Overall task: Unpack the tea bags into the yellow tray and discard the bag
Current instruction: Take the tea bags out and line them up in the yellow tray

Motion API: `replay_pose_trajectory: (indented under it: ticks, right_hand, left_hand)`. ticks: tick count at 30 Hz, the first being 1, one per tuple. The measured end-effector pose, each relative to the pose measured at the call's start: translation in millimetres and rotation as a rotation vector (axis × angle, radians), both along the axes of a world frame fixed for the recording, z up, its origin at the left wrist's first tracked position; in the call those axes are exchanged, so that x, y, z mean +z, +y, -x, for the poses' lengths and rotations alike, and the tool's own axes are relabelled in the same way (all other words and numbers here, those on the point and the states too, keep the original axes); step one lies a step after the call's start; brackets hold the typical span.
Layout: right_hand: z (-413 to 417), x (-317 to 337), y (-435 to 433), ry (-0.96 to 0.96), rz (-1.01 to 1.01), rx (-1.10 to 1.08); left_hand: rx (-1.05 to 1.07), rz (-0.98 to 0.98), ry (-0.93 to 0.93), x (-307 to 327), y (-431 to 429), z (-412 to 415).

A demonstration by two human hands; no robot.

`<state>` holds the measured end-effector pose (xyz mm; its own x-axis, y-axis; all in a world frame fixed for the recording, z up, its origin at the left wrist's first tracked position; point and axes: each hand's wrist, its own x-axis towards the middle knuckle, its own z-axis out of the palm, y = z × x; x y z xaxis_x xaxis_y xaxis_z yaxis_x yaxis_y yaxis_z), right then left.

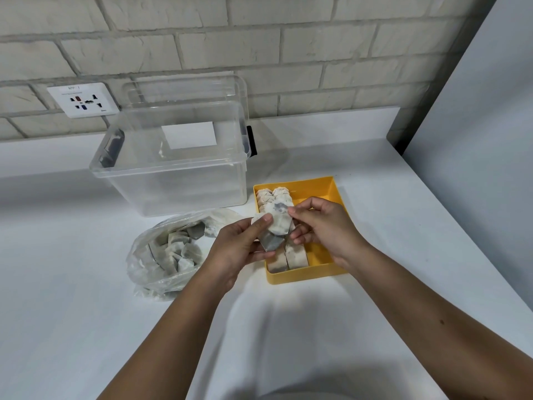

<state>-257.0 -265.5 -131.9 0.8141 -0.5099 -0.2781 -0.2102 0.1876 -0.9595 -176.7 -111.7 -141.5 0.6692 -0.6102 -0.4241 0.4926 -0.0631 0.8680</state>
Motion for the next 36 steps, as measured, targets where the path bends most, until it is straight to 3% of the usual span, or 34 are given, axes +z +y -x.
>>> replay_pose_trajectory:
  ticks: [12, 14, 17, 20, 27, 36]
  right_hand:
    - [5.3, -6.9, -12.8, -0.005, 0.212, 0.138]
    - [5.5, -10.3, -24.1, 0.022, 0.35, 0.052]
    - [3.1, -14.3, -48.4, 0.153, 0.748, -0.067]
    - [-8.4, -23.6, -65.0, 0.284, 0.973, -0.027]
    - [-54.6, -55.1, -70.9, 0.4, 0.91, -0.061]
    - [-71.5, -78.2, -77.3, 0.354, 0.684, -0.224]
  left_hand:
    - [0.049, -0.023, 0.006, -8.0, -5.0, -1.6]
    - [0.07, -0.042, -0.036, -11.4, -6.2, -4.0]
    - [0.099, -0.07, -0.123, -16.2, -7.8, -8.0]
    - [0.089, -0.103, -0.174, -20.8, -9.3, -10.0]
    - [0.059, -0.163, -0.294, -25.6, -11.5, -14.4]
    - [0.063, -0.149, -0.264, -27.1, -8.9, -14.4]
